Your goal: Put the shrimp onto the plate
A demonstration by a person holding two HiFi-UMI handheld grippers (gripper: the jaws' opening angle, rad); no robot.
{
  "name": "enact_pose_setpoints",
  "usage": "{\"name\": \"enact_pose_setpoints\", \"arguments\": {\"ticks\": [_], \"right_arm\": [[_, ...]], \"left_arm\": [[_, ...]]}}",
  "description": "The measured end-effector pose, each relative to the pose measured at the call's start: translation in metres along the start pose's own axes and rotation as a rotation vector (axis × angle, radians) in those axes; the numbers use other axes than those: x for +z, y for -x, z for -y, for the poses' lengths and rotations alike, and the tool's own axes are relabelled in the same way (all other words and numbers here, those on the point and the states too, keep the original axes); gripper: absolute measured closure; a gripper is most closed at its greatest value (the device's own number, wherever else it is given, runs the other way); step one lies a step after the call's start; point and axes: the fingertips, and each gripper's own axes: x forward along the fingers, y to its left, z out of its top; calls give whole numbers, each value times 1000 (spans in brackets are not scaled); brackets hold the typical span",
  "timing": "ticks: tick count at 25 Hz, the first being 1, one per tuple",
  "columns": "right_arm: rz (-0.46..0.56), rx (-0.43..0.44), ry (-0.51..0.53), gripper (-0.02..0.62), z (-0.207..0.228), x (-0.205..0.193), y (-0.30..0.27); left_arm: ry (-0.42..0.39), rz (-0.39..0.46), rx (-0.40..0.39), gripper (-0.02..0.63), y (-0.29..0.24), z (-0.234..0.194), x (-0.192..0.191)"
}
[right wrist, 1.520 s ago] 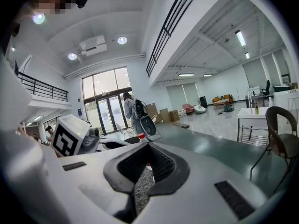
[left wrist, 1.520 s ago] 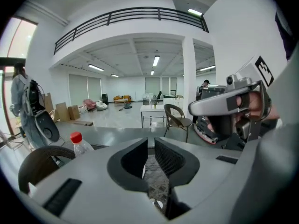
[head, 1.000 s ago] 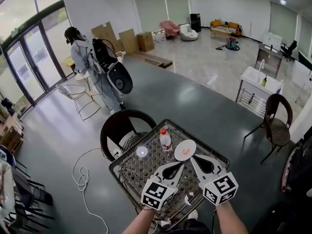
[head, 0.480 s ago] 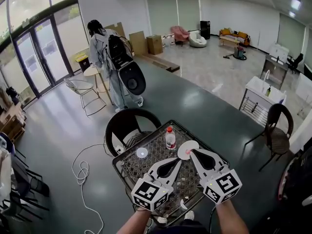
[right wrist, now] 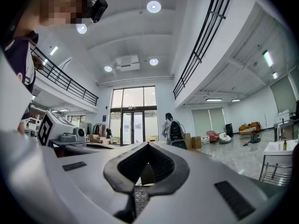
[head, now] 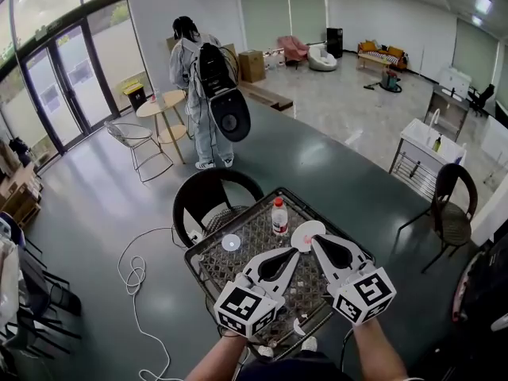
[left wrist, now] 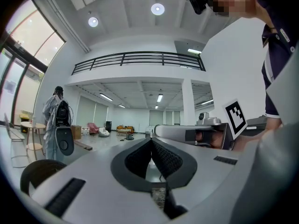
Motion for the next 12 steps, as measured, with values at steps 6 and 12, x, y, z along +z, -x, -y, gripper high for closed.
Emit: {"name": "enact_pose_setpoints", "arguments": {"ticks": [6,12], "right_arm": [[-2,0,6,591,-5,-1,-1],[-1,-10,1,590,-7,-1,-2]], "left_arm": [[-2,-6,-13,597,2,0,-1],[-3,-9,-29,597,4,0,-1]]}}
